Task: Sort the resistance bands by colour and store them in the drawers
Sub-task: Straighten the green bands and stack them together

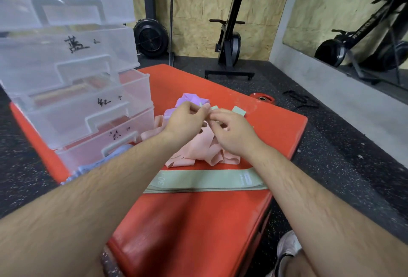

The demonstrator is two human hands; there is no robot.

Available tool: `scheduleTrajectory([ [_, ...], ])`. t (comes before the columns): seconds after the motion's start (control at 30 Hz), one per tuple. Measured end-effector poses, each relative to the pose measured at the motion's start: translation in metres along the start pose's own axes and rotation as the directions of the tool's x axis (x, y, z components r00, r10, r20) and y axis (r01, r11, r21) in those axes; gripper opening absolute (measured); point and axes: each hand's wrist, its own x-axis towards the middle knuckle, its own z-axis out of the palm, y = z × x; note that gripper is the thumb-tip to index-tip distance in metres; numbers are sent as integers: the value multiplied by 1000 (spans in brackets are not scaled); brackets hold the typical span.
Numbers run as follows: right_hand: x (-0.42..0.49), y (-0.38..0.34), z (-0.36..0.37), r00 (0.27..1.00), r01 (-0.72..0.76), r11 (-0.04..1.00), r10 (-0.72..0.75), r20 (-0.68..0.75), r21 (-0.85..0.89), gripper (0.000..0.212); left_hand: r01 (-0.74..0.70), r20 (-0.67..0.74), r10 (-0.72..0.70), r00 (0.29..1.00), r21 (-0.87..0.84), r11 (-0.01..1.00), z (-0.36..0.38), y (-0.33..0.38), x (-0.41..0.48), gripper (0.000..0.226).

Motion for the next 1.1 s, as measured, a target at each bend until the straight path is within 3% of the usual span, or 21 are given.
scheduleTrajectory([
  [0.23, -5, -31, 18, 996, -42, 991, 31, 85, 131, 25, -8, -48, 14, 999, 130, 992, -41, -12, -20, 8],
  [0.37, 7, -40, 31, 999, -29, 990, 23, 40, 139, 33, -114, -25, 129, 991, 334, 936, -61, -23, -28, 9],
  [0.47, 17, -45, 44, 996, -10, 991, -2, 91, 131, 41, -185, 4, 195, 981, 338, 923, -74, -25, -35, 4],
  [0.63, 28, -55, 58, 988, -42, 991, 22, 154, 128, 18, -195, -39, 227, 973, 390, 900, -98, -27, -40, 5],
  [0.77, 28, -51, 61, 977, -68, 997, 59, 205, 40, 2, -167, -81, 207, 975, 345, 924, -116, -27, -41, 5],
  [0.93, 30, -38, 57, 969, -108, 991, 121, 214, -72, 11, -154, -115, 200, 973, 321, 935, -135, -24, -41, 6],
  [1.03, 30, -26, 51, 963, -132, 975, 169, 211, -179, 28, -147, -150, 184, 972, 225, 963, -143, -17, -42, 9],
  [1.1, 29, -17, 46, 953, -132, 950, 200, 227, -284, 22, -129, -190, 157, 969, 149, 980, -147, -11, -44, 9],
])
